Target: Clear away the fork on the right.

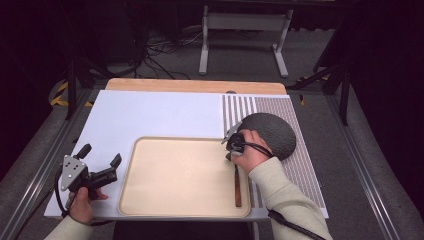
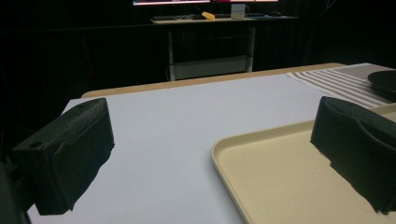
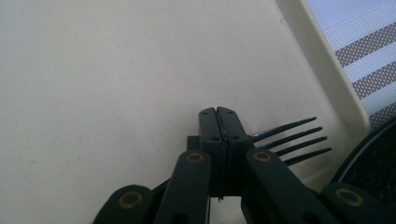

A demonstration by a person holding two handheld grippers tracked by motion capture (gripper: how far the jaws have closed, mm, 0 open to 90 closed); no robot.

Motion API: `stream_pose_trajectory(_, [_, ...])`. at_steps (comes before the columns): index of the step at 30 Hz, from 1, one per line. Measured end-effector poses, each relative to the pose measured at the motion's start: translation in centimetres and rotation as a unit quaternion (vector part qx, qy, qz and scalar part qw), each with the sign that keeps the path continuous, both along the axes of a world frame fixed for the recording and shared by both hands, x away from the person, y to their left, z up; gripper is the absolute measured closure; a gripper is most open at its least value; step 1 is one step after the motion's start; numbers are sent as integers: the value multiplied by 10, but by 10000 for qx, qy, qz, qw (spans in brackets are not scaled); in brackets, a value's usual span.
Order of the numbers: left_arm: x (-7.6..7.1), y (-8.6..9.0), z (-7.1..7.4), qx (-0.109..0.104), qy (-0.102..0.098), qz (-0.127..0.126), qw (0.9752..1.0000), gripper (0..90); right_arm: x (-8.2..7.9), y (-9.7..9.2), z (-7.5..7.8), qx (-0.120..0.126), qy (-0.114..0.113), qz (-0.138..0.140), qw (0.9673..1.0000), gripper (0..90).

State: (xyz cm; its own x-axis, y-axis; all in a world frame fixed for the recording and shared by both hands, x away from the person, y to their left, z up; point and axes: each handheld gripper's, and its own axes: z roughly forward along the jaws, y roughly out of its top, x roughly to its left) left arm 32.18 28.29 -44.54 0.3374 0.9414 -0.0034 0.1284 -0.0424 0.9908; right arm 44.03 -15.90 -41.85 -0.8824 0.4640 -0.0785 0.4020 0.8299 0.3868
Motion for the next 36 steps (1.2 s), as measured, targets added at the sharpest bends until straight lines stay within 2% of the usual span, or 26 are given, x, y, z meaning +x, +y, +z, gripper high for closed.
stream_pose_trajectory(2, [0, 0, 0, -2, -1, 0, 10000, 0, -1, 0, 3, 61, -31, 16, 10000, 887])
stream_pose_trajectory(6, [0, 0, 0, -7, -1, 6, 10000, 0, -4, 1, 10, 415, -151, -90, 9990, 755])
stream_pose_trajectory(8, [0, 0, 0, 0, -3, -3, 10000, 0, -7, 2, 13, 592, -239, -110, 9979, 593])
stream_pose_trajectory(10, [1, -1, 0, -15, -12, -9, 10000, 0, -9, 3, 15, 941, -337, -202, 9948, 426])
stream_pose_trajectory(12, [1, -1, 0, -14, -2, -4, 10000, 0, -10, 4, 18, 1024, -505, -230, 9932, 289])
stream_pose_trajectory(13, [1, -1, 0, 5, -6, -6, 10000, 0, -11, 4, 20, 1009, -569, -188, 9931, 268])
stream_pose_trajectory(18, [0, 0, 0, -15, 5, 15, 10000, 0, -15, 0, 29, 1171, -640, -95, 9910, 260])
stream_pose_trajectory(25, [0, 0, 0, -6, 10, 17, 10000, 0, -23, -20, 42, 1593, -981, -78, 9823, 214])
stream_pose_trajectory(28, [0, 0, 0, -10, 16, 28, 10000, 0, -27, -32, 47, 1829, -1136, -153, 9764, 204])
stream_pose_trajectory(30, [0, 0, 0, -2, 16, 36, 10000, 0, -30, -43, 50, 2034, -1272, -173, 9707, 196])
stream_pose_trajectory(34, [-1, 0, -1, -5, 28, 41, 10000, 0, -38, -60, 52, 2284, -1467, -223, 9622, 196])
stream_pose_trajectory(36, [0, 0, -1, -8, 28, 49, 10000, 0, -42, -69, 52, 2468, -1564, -273, 9560, 193])
